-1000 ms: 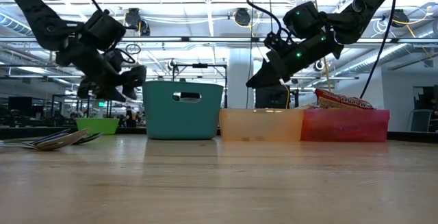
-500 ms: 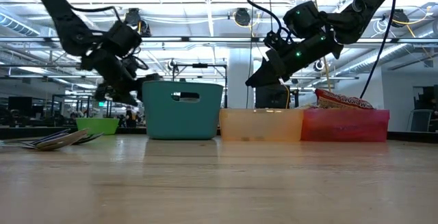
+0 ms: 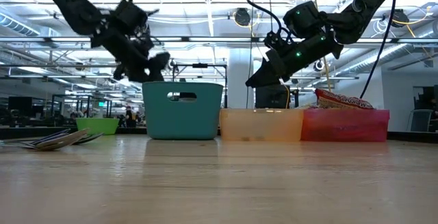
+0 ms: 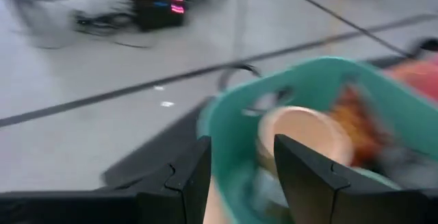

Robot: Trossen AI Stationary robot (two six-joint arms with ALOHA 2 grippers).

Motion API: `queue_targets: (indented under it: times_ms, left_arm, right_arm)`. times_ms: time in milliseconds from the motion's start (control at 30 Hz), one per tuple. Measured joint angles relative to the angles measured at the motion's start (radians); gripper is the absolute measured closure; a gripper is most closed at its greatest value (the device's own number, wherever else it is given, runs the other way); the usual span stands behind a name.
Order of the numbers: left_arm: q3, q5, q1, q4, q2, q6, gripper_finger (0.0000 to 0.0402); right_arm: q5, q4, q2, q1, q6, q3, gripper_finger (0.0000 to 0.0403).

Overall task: Pick & Place Food Item
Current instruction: Put the black spoon into the orange bin

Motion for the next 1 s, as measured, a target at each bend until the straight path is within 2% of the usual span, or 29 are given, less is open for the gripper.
queue_targets:
  times_ms: [67, 233, 367, 600, 833, 1000]
  left_arm:
    - [0.007, 0.095, -0.006, -0.095, -0.072, -0.002, 0.0236]
    - [0.008, 0.363, -0.054, -0.449, -0.303, -0.072, 0.0236]
    - [-0.017, 0.485, -0.158, -0.64, -0.433, -0.166, 0.0236]
    - [-0.158, 0.48, -0.388, -0.624, -0.571, -0.34, 0.0236]
    - [-0.286, 0.477, -0.552, -0.626, -0.545, -0.379, 0.0236]
    - [-0.317, 0.393, -0.594, -0.625, -0.495, -0.409, 0.0236]
  right_arm:
    - [0.0, -0.002, 0.0, 0.0, -0.001, 0.0, 0.0133]
    - [0.0, -0.002, 0.0, 0.0, -0.002, 0.0, 0.0133]
    - [0.0, -0.002, 0.0, 0.0, -0.002, 0.0, 0.0133]
    - [0.0, -0.002, 0.0, 0.0, 0.016, 0.0, 0.0133]
    - [0.0, 0.001, 0.0, 0.0, 0.016, 0.0, 0.0133]
    - [0.0, 0.001, 0.0, 0.0, 0.017, 0.0, 0.0133]
